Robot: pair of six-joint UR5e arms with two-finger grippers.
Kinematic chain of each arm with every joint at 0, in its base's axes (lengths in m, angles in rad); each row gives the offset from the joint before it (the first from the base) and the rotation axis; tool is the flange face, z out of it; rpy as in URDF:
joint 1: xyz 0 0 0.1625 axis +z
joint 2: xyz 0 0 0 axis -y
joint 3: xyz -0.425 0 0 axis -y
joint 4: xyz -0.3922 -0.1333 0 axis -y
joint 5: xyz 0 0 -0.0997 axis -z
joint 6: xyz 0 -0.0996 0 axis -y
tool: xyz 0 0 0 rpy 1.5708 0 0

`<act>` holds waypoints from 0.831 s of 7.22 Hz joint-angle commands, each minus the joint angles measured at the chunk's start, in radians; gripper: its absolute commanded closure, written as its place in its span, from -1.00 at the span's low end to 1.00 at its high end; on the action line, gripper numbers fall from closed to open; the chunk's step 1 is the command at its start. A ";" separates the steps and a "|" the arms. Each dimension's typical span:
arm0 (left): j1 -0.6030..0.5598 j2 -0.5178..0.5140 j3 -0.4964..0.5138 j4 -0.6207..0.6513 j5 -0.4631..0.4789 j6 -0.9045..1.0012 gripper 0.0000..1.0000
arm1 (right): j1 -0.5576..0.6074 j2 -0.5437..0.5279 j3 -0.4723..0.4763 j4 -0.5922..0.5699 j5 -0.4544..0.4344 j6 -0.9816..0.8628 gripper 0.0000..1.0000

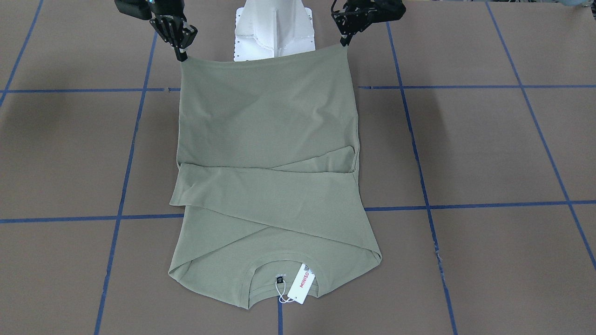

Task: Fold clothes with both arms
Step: 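Lift the hem with both grippers and fold it up toward the collar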

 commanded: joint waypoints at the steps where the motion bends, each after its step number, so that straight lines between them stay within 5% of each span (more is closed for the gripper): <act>1: -0.205 -0.115 0.170 -0.008 -0.003 0.174 1.00 | 0.292 0.225 -0.241 -0.054 0.174 -0.288 1.00; 3: -0.337 -0.206 0.371 -0.114 -0.002 0.244 1.00 | 0.452 0.307 -0.464 -0.018 0.202 -0.502 1.00; 6: -0.489 -0.258 0.786 -0.503 0.006 0.308 1.00 | 0.592 0.477 -0.936 0.322 0.315 -0.520 1.00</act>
